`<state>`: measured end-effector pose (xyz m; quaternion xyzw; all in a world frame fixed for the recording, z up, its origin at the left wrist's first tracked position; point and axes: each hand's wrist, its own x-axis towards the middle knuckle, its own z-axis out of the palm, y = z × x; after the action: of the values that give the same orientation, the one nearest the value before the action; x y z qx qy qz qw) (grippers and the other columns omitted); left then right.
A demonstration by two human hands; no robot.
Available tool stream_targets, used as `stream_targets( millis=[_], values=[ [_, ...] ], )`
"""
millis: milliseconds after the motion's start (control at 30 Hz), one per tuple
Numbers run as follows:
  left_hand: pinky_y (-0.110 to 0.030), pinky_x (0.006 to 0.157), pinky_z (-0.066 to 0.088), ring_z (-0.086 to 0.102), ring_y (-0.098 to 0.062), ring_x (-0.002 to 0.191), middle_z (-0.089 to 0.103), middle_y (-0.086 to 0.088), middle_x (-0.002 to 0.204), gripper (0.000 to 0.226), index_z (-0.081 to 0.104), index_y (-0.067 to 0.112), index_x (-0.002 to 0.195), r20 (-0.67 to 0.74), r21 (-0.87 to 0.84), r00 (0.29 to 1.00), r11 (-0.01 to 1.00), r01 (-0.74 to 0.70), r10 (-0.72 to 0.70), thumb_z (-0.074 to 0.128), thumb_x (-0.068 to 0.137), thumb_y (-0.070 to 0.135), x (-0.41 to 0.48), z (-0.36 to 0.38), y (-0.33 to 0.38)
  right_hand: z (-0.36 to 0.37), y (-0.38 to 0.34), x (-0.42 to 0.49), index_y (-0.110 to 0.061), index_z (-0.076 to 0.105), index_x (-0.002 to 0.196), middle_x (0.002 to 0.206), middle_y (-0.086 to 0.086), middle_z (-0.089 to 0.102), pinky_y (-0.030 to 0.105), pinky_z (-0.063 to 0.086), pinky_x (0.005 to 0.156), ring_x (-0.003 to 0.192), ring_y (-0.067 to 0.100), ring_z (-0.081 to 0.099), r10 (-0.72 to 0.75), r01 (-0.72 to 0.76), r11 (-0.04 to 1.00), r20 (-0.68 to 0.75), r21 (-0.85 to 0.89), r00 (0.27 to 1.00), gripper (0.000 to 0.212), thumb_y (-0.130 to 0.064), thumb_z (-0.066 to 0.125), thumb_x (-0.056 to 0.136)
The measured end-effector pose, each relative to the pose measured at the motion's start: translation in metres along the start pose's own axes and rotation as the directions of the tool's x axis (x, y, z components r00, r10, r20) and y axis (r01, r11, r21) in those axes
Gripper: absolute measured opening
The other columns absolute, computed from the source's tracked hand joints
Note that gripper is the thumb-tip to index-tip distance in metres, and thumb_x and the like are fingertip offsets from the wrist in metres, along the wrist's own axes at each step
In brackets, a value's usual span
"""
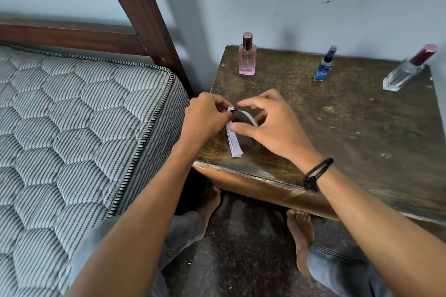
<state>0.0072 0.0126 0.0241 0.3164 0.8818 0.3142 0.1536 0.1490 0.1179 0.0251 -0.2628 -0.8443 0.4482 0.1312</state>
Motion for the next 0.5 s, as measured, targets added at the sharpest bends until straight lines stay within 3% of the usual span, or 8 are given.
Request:
stream_targets(
  millis=[100,200,333,500],
  values=[
    [-0.027,0.075,0.054,0.064,-0.002,0.071,0.068,0.014,0.068,0.008,0.081,0.025,0.087,0.04,0.009,0.999,1.0,-0.024,0.024,0.081,0.08,0.024,-0.0001,0.0005,0.0006,0.0073,0.0057,-0.0005,-0.03,0.073,0.113,0.105,-0.012,0.052,0.033,0.052,0.073,0.087,0.011,0.06,-0.115,0.096,0.974,-0.083,-0.204,0.99,0.033,-0.044,0.079,0.084],
    [-0.035,0.076,0.059,0.065,-0.005,0.066,0.071,0.01,0.068,0.01,0.081,0.026,0.083,0.087,-0.044,0.996,0.999,-0.022,0.026,0.086,0.077,0.031,0.0016,0.001,-0.0017,0.008,0.0091,0.0011,-0.026,0.076,0.105,0.099,-0.009,0.058,0.04,0.054,0.071,0.09,0.016,0.06,-0.17,0.118,0.948,-0.158,-0.294,0.973,0.013,-0.03,0.071,0.093],
    [-0.043,0.076,0.061,0.07,-0.012,0.068,0.072,0.007,0.068,0.012,0.078,0.026,0.077,0.103,-0.065,0.995,0.998,-0.001,0.007,0.089,0.074,0.032,0.0022,0.0028,-0.0036,0.0051,0.0096,0.0027,-0.025,0.077,0.099,0.093,-0.01,0.06,0.034,0.05,0.066,0.085,0.015,0.06,-0.154,0.091,0.946,-0.185,-0.311,0.971,0.01,-0.027,0.068,0.095],
    [-0.044,0.076,0.061,0.067,-0.009,0.066,0.07,0.009,0.064,0.011,0.079,0.025,0.074,0.118,-0.083,0.993,0.997,0.002,0.008,0.089,0.073,0.028,0.0027,0.0032,-0.005,0.0018,0.0083,0.0046,-0.028,0.076,0.088,0.089,-0.012,0.061,0.032,0.046,0.065,0.078,0.012,0.059,-0.067,0.017,0.971,-0.203,-0.238,0.977,0.007,-0.028,0.07,0.092]
  ],
)
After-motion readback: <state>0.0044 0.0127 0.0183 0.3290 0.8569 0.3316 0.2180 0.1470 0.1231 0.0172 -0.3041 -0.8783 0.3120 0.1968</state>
